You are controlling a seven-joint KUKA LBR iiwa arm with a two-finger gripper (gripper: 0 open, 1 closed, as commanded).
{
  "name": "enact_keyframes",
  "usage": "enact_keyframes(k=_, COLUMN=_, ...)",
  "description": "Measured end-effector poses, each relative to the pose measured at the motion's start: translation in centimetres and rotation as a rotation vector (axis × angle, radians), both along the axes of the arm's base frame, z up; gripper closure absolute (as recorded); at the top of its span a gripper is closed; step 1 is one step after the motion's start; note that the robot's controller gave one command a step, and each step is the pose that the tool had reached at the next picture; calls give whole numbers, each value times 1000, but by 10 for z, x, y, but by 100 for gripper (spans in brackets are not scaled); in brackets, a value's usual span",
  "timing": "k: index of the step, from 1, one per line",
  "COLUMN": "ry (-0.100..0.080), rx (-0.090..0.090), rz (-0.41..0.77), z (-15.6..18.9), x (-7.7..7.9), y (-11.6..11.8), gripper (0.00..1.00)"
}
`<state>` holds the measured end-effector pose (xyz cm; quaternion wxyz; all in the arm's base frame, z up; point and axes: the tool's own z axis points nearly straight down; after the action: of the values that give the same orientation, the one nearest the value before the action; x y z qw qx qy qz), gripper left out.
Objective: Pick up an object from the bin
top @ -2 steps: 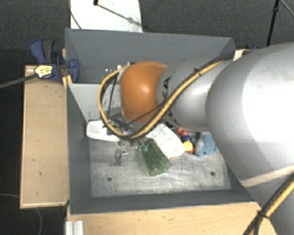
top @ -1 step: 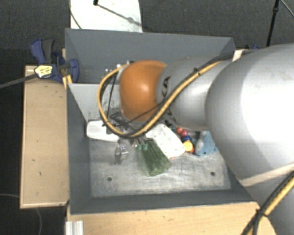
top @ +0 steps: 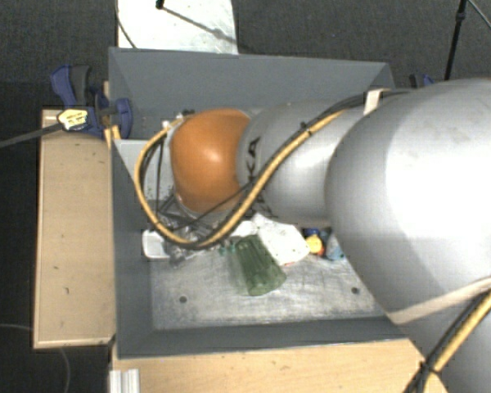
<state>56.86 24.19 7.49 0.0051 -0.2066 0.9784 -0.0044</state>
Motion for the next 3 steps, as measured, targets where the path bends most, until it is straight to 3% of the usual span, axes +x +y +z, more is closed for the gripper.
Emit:
enact_keyframes(k=1, ry=0, rx=0, rz=-1, z=0, x=0, y=0, gripper=100)
enact_keyframes(k=2, ry=14, rx=6, rz=14, z=56, x=-12, y=-11, gripper=100)
enact_keyframes(k=3, ry=0, rx=11, rz=16, z=85, x=-3, y=-8, gripper=100)
